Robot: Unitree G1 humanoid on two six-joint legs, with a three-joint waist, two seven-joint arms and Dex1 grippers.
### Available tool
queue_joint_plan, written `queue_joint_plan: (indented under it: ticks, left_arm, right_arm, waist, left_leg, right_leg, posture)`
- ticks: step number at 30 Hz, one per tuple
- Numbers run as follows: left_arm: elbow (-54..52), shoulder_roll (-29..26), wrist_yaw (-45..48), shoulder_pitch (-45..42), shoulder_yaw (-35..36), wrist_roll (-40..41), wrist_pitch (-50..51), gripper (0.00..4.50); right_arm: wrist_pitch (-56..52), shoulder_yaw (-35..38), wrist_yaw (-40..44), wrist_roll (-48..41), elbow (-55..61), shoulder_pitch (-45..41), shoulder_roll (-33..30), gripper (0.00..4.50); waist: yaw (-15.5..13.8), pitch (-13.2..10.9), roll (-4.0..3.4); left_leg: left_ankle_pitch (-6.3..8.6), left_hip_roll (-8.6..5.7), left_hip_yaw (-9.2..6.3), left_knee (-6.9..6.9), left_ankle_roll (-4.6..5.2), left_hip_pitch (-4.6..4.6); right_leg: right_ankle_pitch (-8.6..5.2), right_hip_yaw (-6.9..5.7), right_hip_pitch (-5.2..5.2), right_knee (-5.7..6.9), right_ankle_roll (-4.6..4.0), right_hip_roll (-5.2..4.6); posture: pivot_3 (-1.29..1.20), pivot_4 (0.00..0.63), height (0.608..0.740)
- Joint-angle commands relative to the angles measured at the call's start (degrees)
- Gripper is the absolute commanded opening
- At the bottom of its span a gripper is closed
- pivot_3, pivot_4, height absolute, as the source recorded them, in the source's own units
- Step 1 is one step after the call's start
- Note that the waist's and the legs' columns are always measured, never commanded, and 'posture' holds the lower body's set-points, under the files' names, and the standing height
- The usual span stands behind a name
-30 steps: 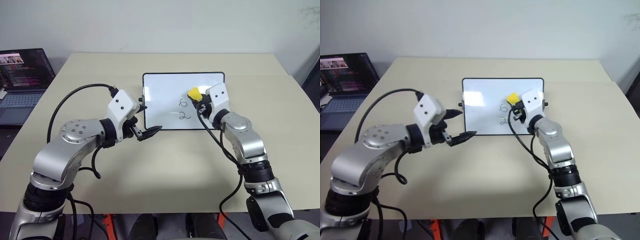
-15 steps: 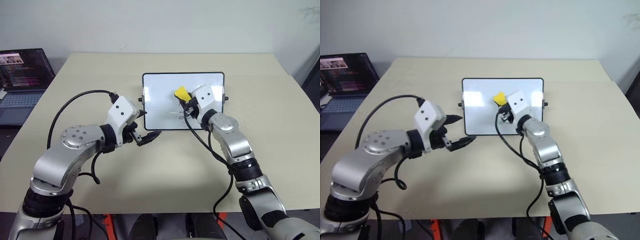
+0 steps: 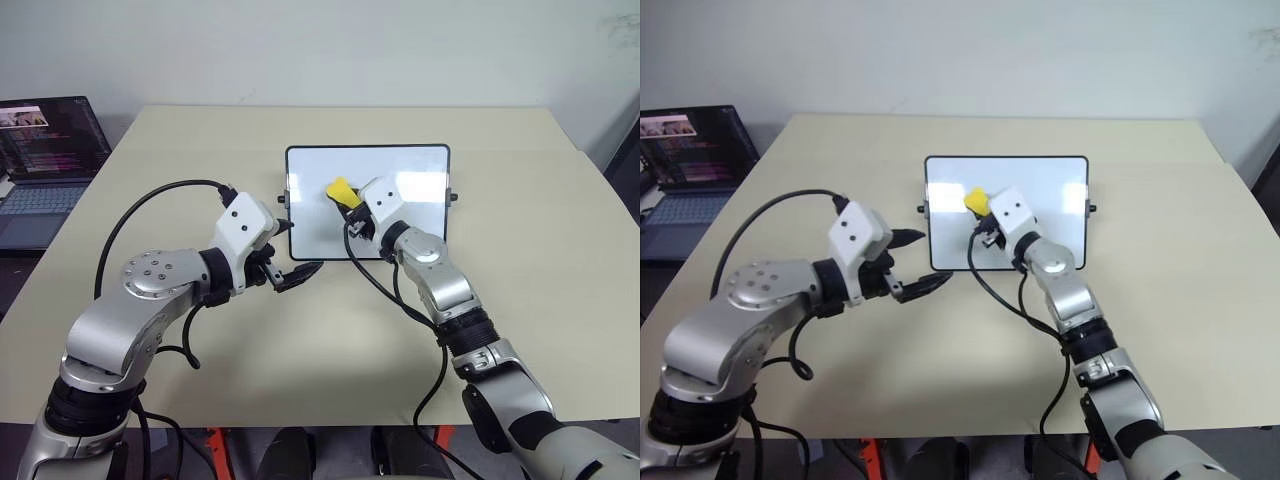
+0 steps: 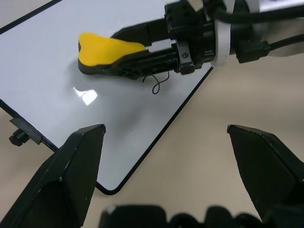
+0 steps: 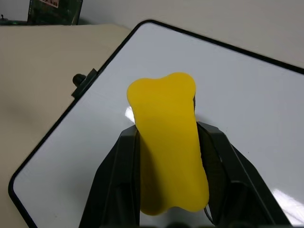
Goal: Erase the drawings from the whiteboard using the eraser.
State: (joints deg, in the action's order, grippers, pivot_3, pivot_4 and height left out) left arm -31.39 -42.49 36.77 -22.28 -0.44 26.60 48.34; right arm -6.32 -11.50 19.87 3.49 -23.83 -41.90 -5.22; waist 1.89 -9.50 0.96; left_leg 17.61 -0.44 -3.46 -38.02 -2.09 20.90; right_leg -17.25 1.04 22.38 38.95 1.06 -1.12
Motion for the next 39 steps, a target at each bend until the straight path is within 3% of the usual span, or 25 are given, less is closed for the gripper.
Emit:
queue_joint_plan:
  ticks: [1,17,31,39]
  left_arm:
    - [-1.9,-0.6,-0.2,-0.5,1.7,-0.1,-0.8,4.50]
    - [-0.8,-0.2,-0.1,-1.9,1.2,-0.3,-1.0,4.50]
    - [-0.1,-0.1,-0.1,-2.8,0.9,-0.5,-1.0,4.50]
    - [0.8,0.1,0.2,-3.9,0.4,-0.7,-1.3,4.50]
  right_arm:
    - [2.9,0.0,-0.5,1.5,-1.5,-2.4,-0.6,1.37]
    - [3.1,2.2,-1.0,2.8,-4.8,-1.9,-5.7,1.37]
    - [2.1,4.0,1.5,2.5,-0.2,6.8,-15.5,1.37]
    - [0.3,5.4,0.8,1.2,2.9,5.6,-14.2,1.37]
  waist:
    - [0.0,0.0,0.00]
    - [-0.1,0.0,0.00]
    - [-0.2,0.1,0.07]
    - [-0.2,0.1,0.08]
  left_leg:
    - [0.00,0.00,0.00,0.00,0.00,0.00]
    - [0.01,0.00,-0.02,-0.06,0.01,-0.03]
    - [0.02,-0.02,-0.03,-0.15,0.06,-0.14]
    - [0.00,-0.02,-0.03,-0.19,0.05,-0.17]
  right_leg:
    - [0.00,0.00,0.00,0.00,0.00,0.00]
    - [0.00,-0.01,-0.05,0.04,0.00,0.00]
    - [0.02,0.00,-0.20,0.09,0.01,-0.01]
    - [0.09,-0.02,-0.24,0.10,0.01,0.00]
  posture:
    - [0.00,0.150,0.740]
    - [0.00,0.150,0.740]
    - [0.00,0.150,0.740]
    - [0.00,0.150,0.740]
